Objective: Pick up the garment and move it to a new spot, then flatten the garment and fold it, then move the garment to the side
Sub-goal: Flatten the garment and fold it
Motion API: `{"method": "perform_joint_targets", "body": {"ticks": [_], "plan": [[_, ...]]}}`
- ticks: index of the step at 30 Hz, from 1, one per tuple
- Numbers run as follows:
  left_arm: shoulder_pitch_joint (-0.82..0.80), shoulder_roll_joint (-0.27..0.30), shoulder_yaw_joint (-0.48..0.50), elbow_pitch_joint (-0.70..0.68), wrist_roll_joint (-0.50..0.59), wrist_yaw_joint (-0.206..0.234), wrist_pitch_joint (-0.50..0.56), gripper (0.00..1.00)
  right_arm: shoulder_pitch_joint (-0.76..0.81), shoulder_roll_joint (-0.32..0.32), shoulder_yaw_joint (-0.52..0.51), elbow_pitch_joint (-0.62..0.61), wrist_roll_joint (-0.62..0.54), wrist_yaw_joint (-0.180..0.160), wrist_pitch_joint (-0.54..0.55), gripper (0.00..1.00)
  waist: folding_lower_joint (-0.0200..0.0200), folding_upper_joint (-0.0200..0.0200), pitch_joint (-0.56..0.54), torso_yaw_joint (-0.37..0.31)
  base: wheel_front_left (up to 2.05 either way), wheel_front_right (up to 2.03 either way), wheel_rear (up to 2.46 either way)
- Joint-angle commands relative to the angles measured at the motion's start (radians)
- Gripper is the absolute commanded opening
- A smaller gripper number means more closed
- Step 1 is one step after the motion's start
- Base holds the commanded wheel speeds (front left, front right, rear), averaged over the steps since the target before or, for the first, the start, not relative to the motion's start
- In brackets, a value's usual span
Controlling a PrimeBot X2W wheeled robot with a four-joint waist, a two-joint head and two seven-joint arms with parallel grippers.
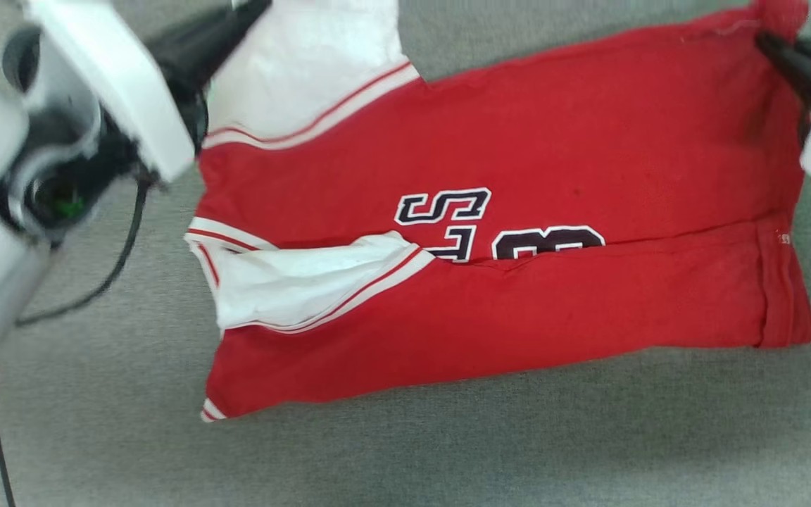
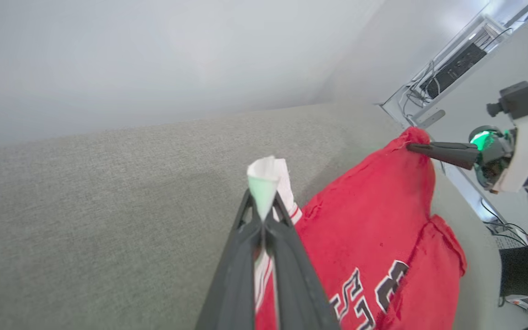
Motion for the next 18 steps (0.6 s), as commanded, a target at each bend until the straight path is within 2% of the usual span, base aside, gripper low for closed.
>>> {"method": "perform_joint_targets", "body": {"ticks": [1, 7, 11, 12, 18], "plan": [[0.041, 0.026, -0.007, -0.036, -0.006, 0.003, -0.029, 0.0, 0.047, -0.014, -0.015, -0.024, 0.002, 0.0, -0.006, 0.0, 0.0, 0.0, -0.045, 0.027, 0.0, 0.0, 0.0], [0.237, 0.139, -0.031, -0.238, -0.027, 0.003, -0.195, 0.0, 0.267, -0.055, -0.132, -0.164, -0.007, 0.0, 0.001, 0.0, 0.0, 0.0, -0.095, 0.056, 0.0, 0.0, 0.0], [0.39, 0.199, -0.051, -0.338, -0.031, 0.003, -0.321, 0.0, 0.439, -0.037, -0.241, -0.263, -0.028, 0.0, 0.011, 0.0, 0.0, 0.0, -0.108, 0.072, 0.0, 0.0, 0.0], [0.39, 0.199, -0.051, -0.338, -0.031, 0.003, -0.321, 0.0, 0.439, -0.037, -0.241, -0.263, -0.028, 0.0, 0.011, 0.0, 0.0, 0.0, -0.108, 0.072, 0.0, 0.0, 0.0], [0.583, 0.221, -0.077, -0.398, -0.033, 0.003, -0.435, 0.0, 0.665, 0.041, -0.389, -0.396, -0.07, 0.0, 0.044, 0.0, 0.0, 0.0, -0.107, 0.088, 0.0, 0.0, 0.0]]}}
